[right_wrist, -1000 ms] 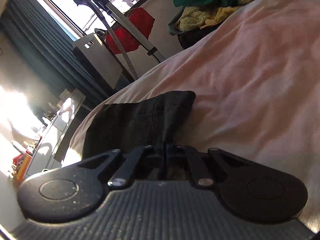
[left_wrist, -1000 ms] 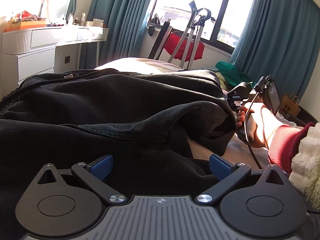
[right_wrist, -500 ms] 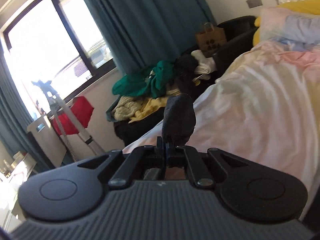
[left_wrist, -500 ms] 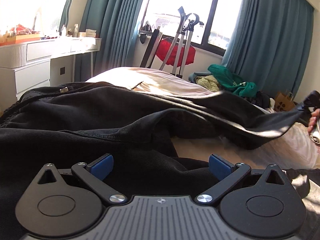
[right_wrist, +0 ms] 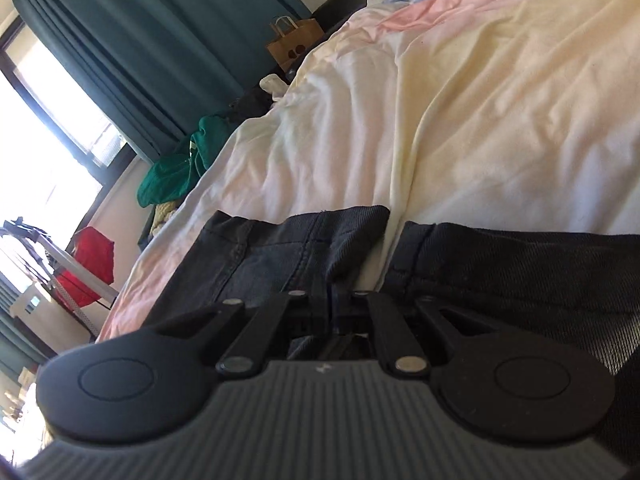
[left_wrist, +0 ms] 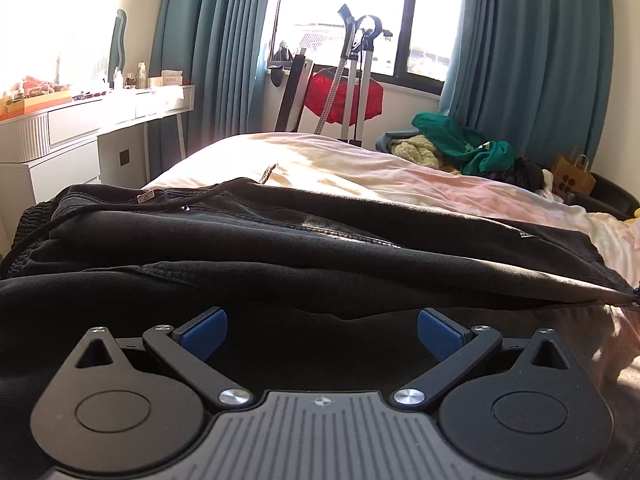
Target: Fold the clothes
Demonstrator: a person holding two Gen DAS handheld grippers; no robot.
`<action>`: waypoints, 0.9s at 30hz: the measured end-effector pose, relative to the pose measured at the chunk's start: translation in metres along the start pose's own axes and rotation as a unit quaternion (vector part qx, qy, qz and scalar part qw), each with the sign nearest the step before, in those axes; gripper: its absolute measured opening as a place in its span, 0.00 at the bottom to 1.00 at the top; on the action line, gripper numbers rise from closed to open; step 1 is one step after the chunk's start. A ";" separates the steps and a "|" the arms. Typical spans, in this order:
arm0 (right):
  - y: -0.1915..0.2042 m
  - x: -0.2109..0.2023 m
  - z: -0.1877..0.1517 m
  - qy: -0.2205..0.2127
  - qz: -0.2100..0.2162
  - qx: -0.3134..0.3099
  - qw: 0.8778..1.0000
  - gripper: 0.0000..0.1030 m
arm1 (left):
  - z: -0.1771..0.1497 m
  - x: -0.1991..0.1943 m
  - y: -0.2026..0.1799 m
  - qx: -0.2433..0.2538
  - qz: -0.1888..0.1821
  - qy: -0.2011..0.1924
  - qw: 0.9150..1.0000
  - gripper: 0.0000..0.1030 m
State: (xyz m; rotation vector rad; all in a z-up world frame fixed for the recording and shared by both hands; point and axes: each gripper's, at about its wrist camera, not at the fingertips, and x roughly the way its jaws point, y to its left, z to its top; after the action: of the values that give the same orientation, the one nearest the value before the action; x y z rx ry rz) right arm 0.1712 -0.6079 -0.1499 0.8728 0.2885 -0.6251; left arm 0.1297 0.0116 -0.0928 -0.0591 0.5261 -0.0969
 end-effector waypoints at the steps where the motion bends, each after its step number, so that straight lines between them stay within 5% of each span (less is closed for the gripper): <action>1: 0.001 0.000 -0.001 0.003 -0.003 -0.007 1.000 0.05 | 0.000 -0.001 -0.002 0.005 0.004 -0.002 1.000 1.00; 6: 0.006 -0.017 0.000 0.030 0.030 -0.023 0.999 0.14 | 0.002 0.000 -0.004 0.006 0.005 0.006 1.000 1.00; 10: 0.032 -0.063 -0.010 0.044 0.038 -0.077 0.995 0.54 | 0.000 -0.012 -0.012 0.018 -0.004 -0.002 1.000 1.00; 14: 0.067 -0.124 -0.024 0.029 0.059 -0.154 0.986 0.79 | -0.002 -0.033 -0.021 0.027 -0.024 -0.019 0.999 1.00; 22: 0.101 -0.254 -0.052 0.025 0.141 -0.273 0.951 0.79 | -0.004 -0.087 -0.038 0.066 -0.054 -0.049 0.995 1.00; 27: 0.093 -0.302 -0.067 0.031 0.162 -0.274 0.947 0.79 | -0.007 -0.124 -0.041 0.074 -0.060 -0.058 0.994 1.00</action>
State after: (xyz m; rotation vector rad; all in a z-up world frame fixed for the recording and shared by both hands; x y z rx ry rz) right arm -0.0082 -0.3929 0.0109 0.3866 0.3451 -0.1879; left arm 0.0168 -0.0157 -0.0336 0.0477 0.3977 -0.2476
